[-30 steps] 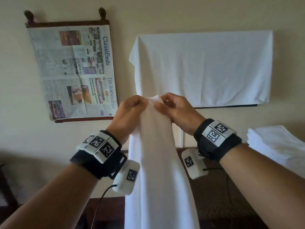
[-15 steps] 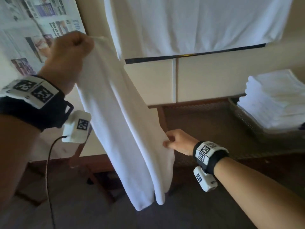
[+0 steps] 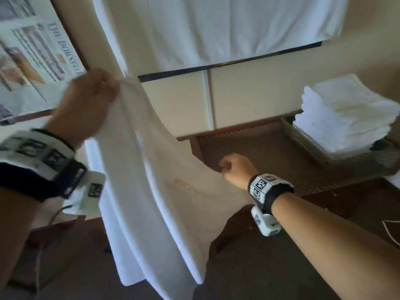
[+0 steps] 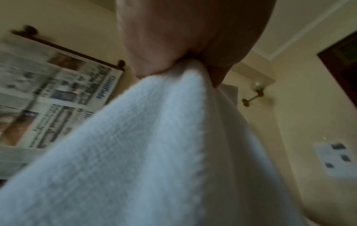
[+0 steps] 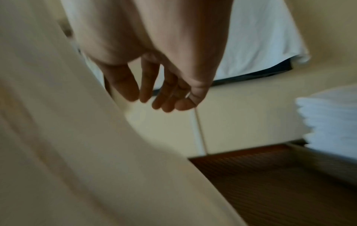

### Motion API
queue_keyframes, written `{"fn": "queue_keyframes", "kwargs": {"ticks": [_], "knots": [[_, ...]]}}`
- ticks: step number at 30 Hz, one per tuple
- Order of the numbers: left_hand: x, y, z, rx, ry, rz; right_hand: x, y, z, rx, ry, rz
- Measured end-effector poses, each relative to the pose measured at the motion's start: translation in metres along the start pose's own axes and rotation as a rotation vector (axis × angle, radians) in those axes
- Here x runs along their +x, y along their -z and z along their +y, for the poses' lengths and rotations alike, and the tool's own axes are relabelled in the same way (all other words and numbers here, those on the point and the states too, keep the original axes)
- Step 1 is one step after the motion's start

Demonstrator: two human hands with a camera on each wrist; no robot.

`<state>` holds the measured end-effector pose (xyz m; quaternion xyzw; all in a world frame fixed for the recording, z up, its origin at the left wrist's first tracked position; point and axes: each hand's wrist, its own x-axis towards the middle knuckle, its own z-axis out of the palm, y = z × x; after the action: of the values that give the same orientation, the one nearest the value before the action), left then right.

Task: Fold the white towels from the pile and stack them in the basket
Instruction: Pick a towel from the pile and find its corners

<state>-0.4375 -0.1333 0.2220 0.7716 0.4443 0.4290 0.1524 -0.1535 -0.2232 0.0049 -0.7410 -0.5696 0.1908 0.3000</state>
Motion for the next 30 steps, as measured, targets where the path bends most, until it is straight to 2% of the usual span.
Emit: {"fn": "queue_keyframes", "kwargs": {"ticks": [2, 4, 7, 13, 21, 23, 25, 27, 30], "knots": [[-0.027, -0.033, 0.018, 0.050, -0.058, -0.132, -0.006, 0.009, -0.049, 0.318, 0.141, 0.133], [-0.037, -0.058, 0.021, 0.078, -0.132, -0.210, -0.012, 0.022, -0.086, 0.554, 0.265, 0.107], [-0.041, -0.073, 0.018, 0.031, -0.116, -0.262, -0.016, 0.037, -0.109, 0.664, 0.344, 0.052], [-0.053, -0.067, 0.027, -0.074, -0.109, -0.318, -0.014, 0.039, -0.112, 0.780, 0.302, 0.169], [-0.049, -0.058, 0.020, -0.159, -0.082, -0.293, -0.015, 0.029, -0.108, 0.871, 0.286, -0.171], [-0.047, -0.055, 0.015, -0.142, -0.085, -0.265, -0.017, 0.017, -0.098, 0.794, 0.297, -0.284], [-0.042, -0.049, 0.005, -0.130, -0.073, -0.220, -0.025, -0.003, -0.080, 0.552, 0.286, -0.411], [-0.034, -0.037, -0.004, -0.118, -0.064, -0.146, -0.037, -0.022, -0.051, 0.301, 0.211, -0.515], [-0.025, -0.016, -0.019, -0.150, 0.011, -0.052, -0.048, -0.046, 0.015, 0.123, 0.055, -0.519]]}}
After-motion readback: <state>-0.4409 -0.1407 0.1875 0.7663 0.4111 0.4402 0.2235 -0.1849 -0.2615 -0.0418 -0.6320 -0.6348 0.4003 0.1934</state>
